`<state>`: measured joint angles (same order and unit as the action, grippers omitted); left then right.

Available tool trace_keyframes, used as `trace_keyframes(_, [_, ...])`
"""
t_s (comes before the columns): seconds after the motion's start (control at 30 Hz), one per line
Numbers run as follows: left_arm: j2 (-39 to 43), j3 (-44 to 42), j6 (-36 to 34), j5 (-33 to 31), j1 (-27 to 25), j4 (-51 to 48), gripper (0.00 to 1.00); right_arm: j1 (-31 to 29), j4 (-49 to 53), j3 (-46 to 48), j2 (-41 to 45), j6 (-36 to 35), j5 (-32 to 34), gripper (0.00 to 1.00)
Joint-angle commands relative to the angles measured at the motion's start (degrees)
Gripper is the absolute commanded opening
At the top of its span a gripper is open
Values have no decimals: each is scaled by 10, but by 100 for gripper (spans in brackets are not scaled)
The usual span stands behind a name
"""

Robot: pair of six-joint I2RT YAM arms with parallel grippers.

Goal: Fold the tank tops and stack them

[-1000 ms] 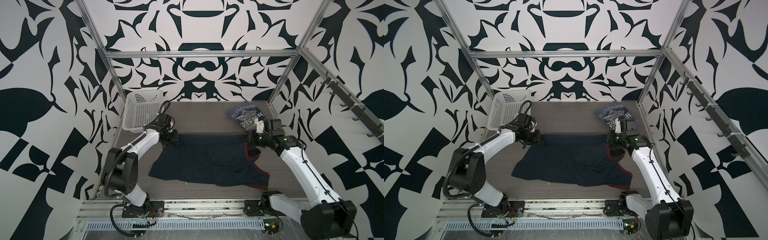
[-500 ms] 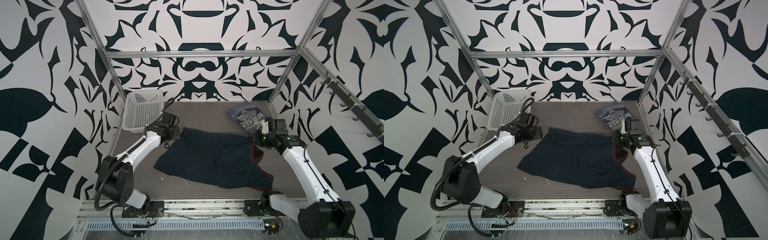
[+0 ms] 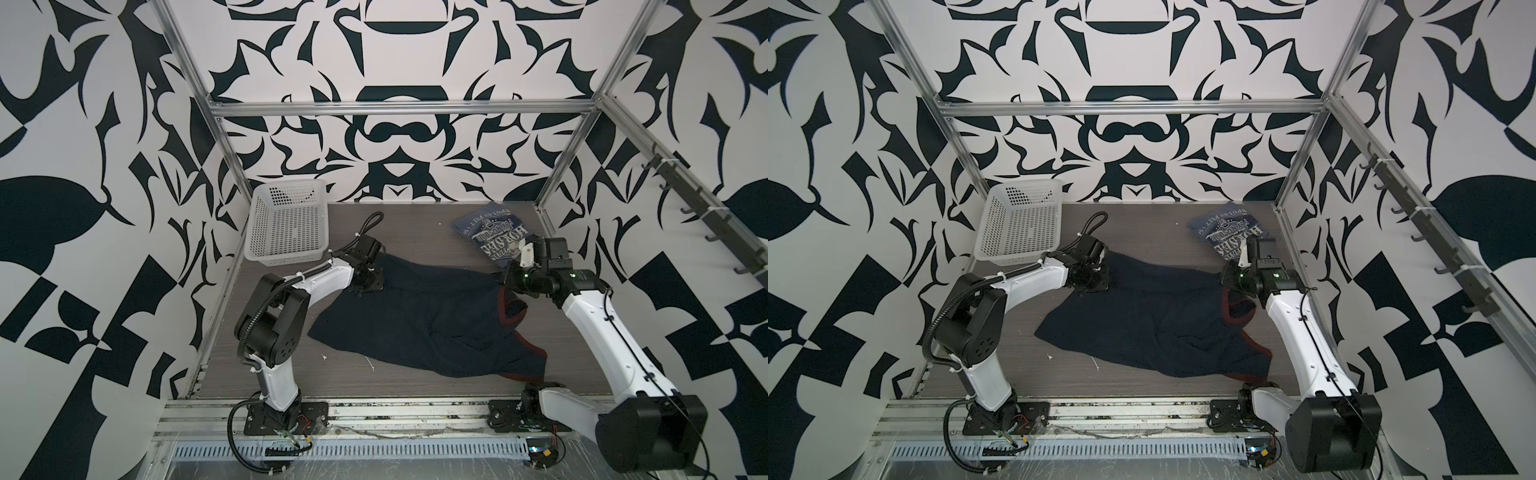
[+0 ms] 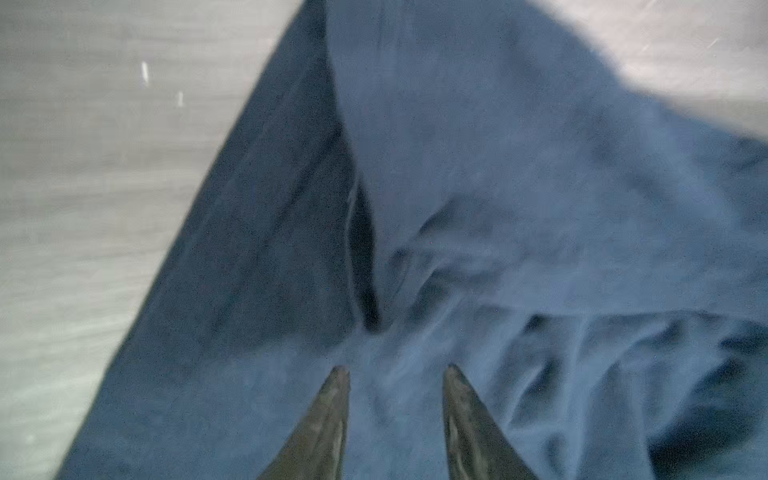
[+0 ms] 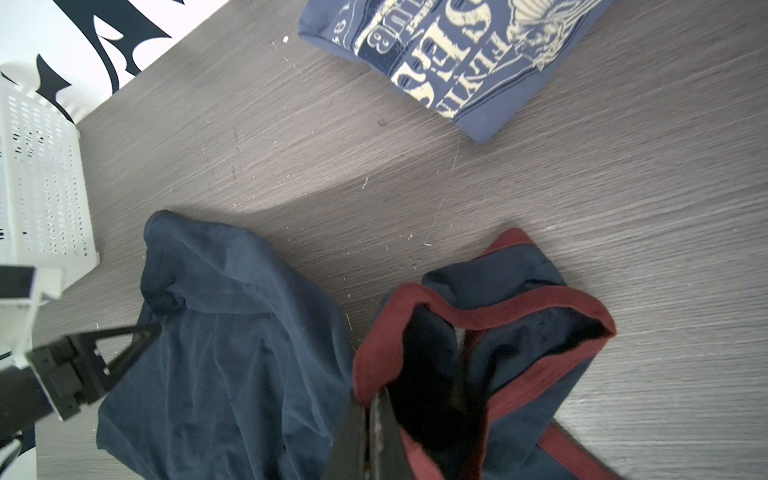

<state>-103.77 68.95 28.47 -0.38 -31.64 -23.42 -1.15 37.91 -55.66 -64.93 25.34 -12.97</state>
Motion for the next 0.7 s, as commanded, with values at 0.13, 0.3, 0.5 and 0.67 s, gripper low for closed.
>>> trace_keyframes(0.13, [-31,41,-7,-25,1,10,33,2,-18,9,5,2,-13,0])
trace_keyframes(0.3, [-52,60,-10,-27,1,-7,31,2,-19,12,3,2,-13,0])
trace_keyframes(0.5, [-62,66,-4,-38,1,-17,38,3,-20,12,3,0,-10,0])
trace_keyframes(0.67, [-37,45,2,-51,0,-9,43,2,-20,13,-1,-1,-12,0])
